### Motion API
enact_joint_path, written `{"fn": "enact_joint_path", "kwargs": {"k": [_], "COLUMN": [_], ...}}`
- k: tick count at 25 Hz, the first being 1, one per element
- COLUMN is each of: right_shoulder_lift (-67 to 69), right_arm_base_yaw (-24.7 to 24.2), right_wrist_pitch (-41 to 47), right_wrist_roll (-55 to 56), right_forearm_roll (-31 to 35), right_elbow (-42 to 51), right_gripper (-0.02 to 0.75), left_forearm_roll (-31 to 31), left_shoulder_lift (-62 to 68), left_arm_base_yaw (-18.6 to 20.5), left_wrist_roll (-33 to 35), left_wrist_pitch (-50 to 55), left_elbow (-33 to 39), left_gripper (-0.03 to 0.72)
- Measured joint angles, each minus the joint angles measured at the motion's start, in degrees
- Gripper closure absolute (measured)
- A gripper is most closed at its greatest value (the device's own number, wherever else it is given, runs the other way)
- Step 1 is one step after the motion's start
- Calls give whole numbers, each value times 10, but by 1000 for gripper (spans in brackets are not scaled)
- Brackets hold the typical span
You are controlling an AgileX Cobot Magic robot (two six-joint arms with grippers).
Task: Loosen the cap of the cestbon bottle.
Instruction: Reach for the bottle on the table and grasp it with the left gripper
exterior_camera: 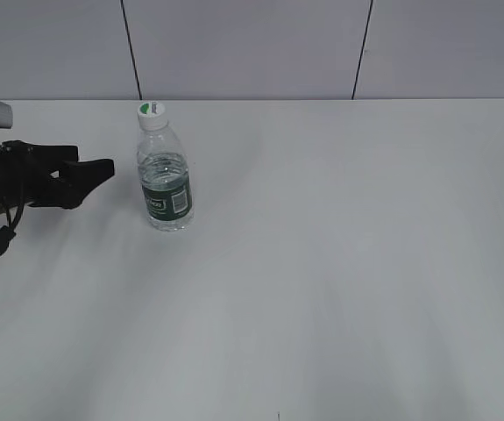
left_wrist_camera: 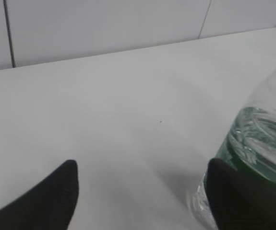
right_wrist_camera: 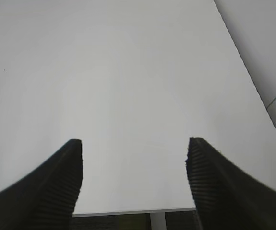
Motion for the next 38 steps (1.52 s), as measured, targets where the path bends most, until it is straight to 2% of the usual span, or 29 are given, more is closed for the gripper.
{"fn": "enact_joint_path", "kwargs": {"k": [2, 4, 11, 16, 23, 30, 34, 38], "right_shoulder_lift": [0, 0, 0, 0, 0, 0, 0, 0], "right_arm_base_yaw": [0, 0, 0, 0, 0, 0, 0, 0], "right_wrist_pitch": [0, 0, 0, 0, 0, 0, 0, 0], "right_wrist_roll": [0, 0, 0, 0, 0, 0, 0, 0], "right_forearm_roll": [0, 0, 0, 0, 0, 0, 0, 0], "right_elbow": [0, 0, 0, 0, 0, 0, 0, 0], "right_gripper": [220, 220, 220, 220, 220, 220, 220, 220], "left_forearm_roll": [22, 46, 99, 168, 289, 361, 387, 387], "left_shoulder_lift": [0, 0, 0, 0, 22, 102, 126, 146], "left_arm_base_yaw": [0, 0, 0, 0, 0, -1, -18, -39], "left_wrist_roll": [0, 0, 0, -2, -81, -164, -180, -184], "left_wrist_pitch": [0, 0, -1, -5, -39, -85, -86, -87], "left_elbow": [0, 0, 0, -11, -93, -204, -235, -253], "left_gripper": [141, 118, 109, 109, 109, 109, 109, 109]}}
